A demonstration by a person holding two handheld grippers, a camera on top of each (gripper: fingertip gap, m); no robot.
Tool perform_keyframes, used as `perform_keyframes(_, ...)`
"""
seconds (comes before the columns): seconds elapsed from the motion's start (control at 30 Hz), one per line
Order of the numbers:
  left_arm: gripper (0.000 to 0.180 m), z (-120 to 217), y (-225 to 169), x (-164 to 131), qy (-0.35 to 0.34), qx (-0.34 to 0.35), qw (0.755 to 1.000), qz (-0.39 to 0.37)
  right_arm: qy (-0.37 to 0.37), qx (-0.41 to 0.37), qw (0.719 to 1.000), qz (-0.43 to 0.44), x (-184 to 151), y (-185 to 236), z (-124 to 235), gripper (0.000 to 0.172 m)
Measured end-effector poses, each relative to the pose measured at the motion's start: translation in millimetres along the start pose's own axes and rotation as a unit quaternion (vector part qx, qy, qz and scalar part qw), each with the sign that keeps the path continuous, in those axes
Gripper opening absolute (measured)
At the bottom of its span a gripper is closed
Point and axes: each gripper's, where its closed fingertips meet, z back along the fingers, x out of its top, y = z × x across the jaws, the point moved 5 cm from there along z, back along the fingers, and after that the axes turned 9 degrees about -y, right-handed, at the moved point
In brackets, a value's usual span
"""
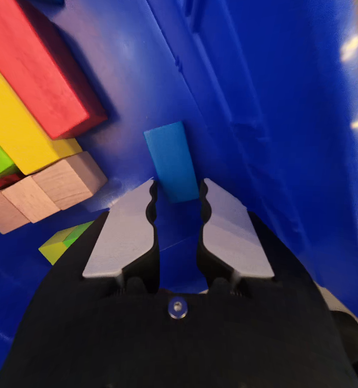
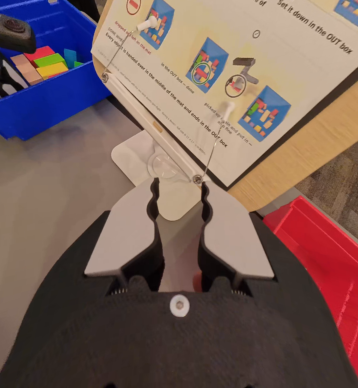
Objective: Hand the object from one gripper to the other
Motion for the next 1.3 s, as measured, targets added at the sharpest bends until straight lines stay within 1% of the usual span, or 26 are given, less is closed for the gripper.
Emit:
perform_keyframes(0.13,0.034,-0.9,0.8,3.4,0.025,0.003,1.0,-0.003,0.002,0.011,1.0,0.001,-2.9,2.7,-4.7,0.037)
perform_keyframes(0.27,0.034,0.4,7.6,3.7,-0.006,0.026,1.0,-0.01,-0.018,0.025,1.0,0.006,2.6,8.1,-0.5,0.035)
perform_keyframes(0.37,0.033,14.3,9.9,2.6,-0.068,0.022,0.997,0.004,-0.048,0.054,0.997,0.008,11.3,18.2,4.0,0.035)
perform_keyframes(0.47,0.033,52.0,5.1,5.0,-0.177,0.007,0.984,0.009,-0.108,0.142,0.984,-0.001,27.1,44.3,8.3,0.035)
perform_keyframes(0.53,0.033,85.4,-7.6,8.1,-0.262,-0.014,0.965,-0.009,-0.15,0.211,0.966,-0.011,38.0,66.6,9.3,0.035)
perform_keyframes(0.57,0.033,101.8,-17.9,9.8,-0.301,-0.038,0.953,-0.011,-0.177,0.248,0.952,-0.016,43.9,79.3,10.0,0.036)
perform_keyframes(0.6,0.033,119.4,-33.8,13.1,-0.35,-0.076,0.933,-0.03,-0.201,0.282,0.938,-0.025,49.2,91.2,9.8,0.037)
perform_keyframes(0.63,0.033,137.8,-52.3,16.0,-0.404,-0.112,0.906,-0.058,-0.221,0.317,0.922,-0.035,53.4,103.5,8.8,0.04)
perform_keyframes(0.67,0.033,153.0,-67.6,17.5,-0.44,-0.137,0.885,-0.068,-0.24,0.35,0.905,-0.041,56.8,116.2,7.5,0.044)
perform_keyframes(0.7,0.032,165.1,-82.7,18.6,-0.464,-0.165,0.867,-0.076,-0.261,0.372,0.89,-0.042,59.5,127.4,5.4,0.05)
perform_keyframes(0.73,0.032,176.4,-99.6,19.6,-0.494,-0.195,0.842,-0.095,-0.279,0.386,0.878,-0.043,61.1,137.2,2.5,0.053)
perform_keyframes(0.77,0.032,185.8,-116.3,20.0,-0.522,-0.22,0.816,-0.117,-0.288,0.402,0.868,-0.044,61.0,146.9,-0.6,0.056)
perform_keyframes(0.8,0.033,191.7,-130.4,20.5,-0.538,-0.239,0.799,-0.127,-0.289,0.423,0.857,-0.047,60.0,156.2,-3.3,0.058)
perform_keyframes(0.9,0.032,197.1,-166.3,22.9,-0.551,-0.293,0.767,-0.151,-0.297,0.476,0.825,-0.068,58.2,176.0,-6.5,0.055)
perform_keyframes(0.97,0.032,194.8,-183.2,25.4,-0.553,-0.31,0.756,-0.162,-0.298,0.499,0.81,-0.081,57.1,183.2,-7.3,0.051)
perform_keyframes(1.03,0.033,191.8,-195.1,27.4,-0.553,-0.327,0.747,-0.169,-0.29,0.504,0.81,-0.082,54.4,186.9,-10.6,0.047)
perform_keyframes(1.17,0.033,188.0,-205.5,30.1,-0.558,-0.343,0.736,-0.175,-0.296,0.52,0.796,-0.089,52.2,186.0,-9.5,0.031)
perform_keyframes(1.23,0.033,188.5,-207.2,30.6,-0.562,-0.353,0.728,-0.173,-0.296,0.531,0.788,-0.096,51.9,184.2,-8.2,0.03)
perform_keyframes(1.3,0.033,187.8,-208.6,31.4,-0.565,-0.357,0.724,-0.171,-0.301,0.532,0.786,-0.095,51.5,183.6,-7.4,0.03)
